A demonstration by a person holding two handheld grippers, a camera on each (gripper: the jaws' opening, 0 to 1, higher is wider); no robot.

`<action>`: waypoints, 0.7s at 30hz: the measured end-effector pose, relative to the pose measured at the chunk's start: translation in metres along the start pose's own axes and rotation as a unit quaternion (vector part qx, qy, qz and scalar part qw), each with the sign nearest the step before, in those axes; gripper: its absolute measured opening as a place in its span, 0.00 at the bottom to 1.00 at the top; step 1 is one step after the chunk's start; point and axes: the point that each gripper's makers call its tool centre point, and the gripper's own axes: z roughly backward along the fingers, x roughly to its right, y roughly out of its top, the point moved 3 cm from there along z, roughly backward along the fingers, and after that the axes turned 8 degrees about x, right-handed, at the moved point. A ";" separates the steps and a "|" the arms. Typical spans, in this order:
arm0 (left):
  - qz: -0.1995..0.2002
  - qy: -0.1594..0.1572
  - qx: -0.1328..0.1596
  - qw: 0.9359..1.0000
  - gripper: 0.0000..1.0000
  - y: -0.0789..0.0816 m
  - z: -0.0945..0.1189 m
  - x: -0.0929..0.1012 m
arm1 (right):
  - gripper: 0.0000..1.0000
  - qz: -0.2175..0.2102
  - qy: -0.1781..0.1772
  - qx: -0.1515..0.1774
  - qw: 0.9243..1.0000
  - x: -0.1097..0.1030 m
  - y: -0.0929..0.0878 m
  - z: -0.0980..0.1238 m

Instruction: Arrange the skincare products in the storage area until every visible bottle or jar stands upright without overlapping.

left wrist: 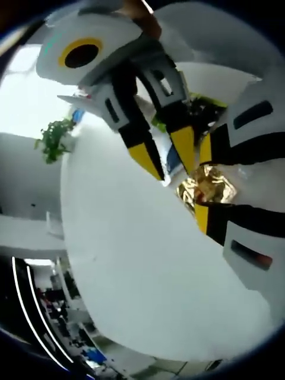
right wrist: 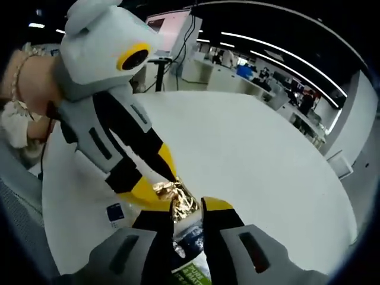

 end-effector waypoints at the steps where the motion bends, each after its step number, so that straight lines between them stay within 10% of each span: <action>1: 0.003 0.008 0.001 1.000 0.26 0.001 0.003 0.000 | 0.21 0.004 0.003 0.003 1.000 -0.003 0.003 0.006; 10: 0.031 0.061 0.030 0.997 0.40 0.016 0.046 0.028 | 0.30 0.039 0.006 0.055 0.998 -0.009 0.024 0.061; 21: 0.049 0.115 0.062 0.990 0.60 0.020 0.084 0.076 | 0.47 0.027 -0.024 0.087 0.996 -0.009 0.004 0.140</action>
